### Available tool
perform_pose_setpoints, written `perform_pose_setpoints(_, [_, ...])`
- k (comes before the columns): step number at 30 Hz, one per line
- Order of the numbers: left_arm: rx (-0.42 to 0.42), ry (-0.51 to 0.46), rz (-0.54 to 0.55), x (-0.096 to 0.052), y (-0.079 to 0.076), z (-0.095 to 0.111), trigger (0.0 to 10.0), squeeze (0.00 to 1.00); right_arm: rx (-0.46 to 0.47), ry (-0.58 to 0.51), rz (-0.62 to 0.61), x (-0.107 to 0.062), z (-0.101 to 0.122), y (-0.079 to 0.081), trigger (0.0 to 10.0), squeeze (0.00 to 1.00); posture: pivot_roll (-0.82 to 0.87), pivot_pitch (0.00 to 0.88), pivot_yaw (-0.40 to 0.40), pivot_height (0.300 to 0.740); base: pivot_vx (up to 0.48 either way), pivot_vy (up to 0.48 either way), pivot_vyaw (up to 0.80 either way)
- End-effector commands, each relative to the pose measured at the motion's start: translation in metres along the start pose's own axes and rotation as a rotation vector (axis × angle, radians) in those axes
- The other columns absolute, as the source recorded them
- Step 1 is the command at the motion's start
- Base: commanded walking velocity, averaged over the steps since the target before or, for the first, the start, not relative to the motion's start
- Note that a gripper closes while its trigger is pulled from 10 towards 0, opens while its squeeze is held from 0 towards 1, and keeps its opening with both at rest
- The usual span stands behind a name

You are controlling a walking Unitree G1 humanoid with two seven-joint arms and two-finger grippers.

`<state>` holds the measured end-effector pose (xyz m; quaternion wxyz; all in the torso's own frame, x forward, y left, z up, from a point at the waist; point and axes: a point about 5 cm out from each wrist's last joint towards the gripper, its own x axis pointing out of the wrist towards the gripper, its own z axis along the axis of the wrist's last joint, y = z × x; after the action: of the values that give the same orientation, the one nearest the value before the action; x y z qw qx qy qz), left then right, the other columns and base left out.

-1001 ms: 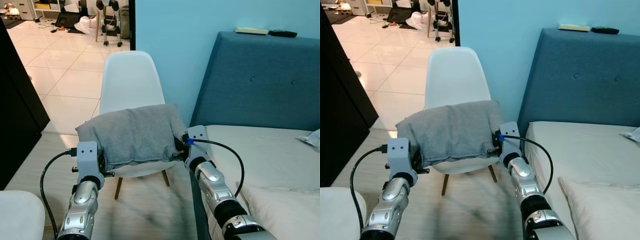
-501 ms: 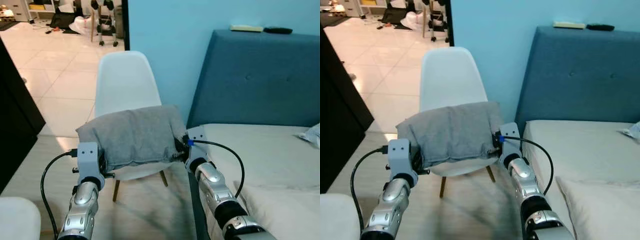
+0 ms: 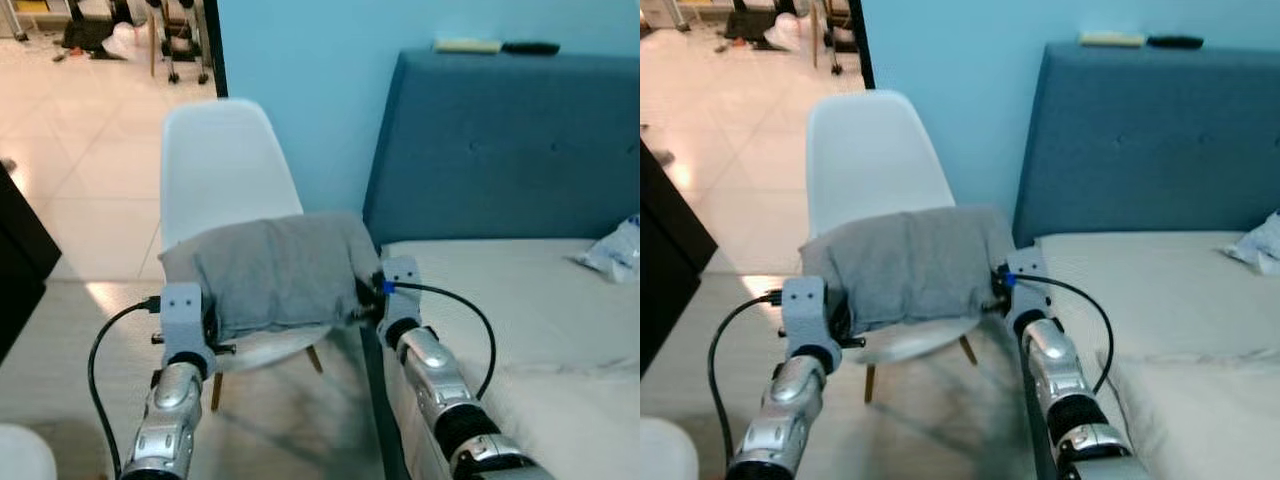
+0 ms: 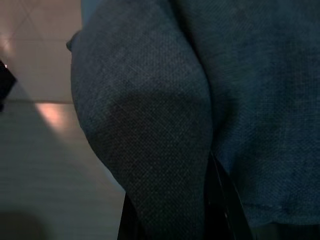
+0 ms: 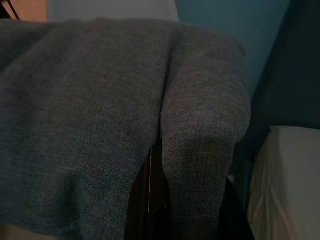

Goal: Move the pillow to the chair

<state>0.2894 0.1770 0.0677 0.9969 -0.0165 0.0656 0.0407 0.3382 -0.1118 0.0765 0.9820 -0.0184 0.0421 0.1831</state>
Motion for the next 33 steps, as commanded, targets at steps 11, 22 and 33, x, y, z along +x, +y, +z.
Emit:
perform_pose_setpoints(11, [-0.010, -0.054, -0.074, 0.001, -0.018, 0.010, 10.0, 0.00, -0.078, -0.021, 0.112, 0.001, 0.002, 0.015, 10.0, 0.00, 0.07, 0.070, -0.042, 0.740, 0.303, 0.000, 0.36])
perform_pose_setpoints(22, [-0.009, -0.052, -0.071, 0.001, -0.017, 0.011, 10.0, 0.00, -0.029, -0.026, 0.104, 0.001, 0.002, 0.013, 10.0, 0.00, 0.07, 0.070, -0.047, 0.740, 0.302, 0.000, 0.22])
perform_pose_setpoints(33, [0.014, -0.048, -0.099, 0.005, -0.020, 0.013, 10.0, 0.00, -0.026, -0.003, 0.055, 0.002, 0.001, 0.003, 10.0, 0.00, 0.07, 0.068, -0.038, 0.740, 0.303, 0.000, 0.00])
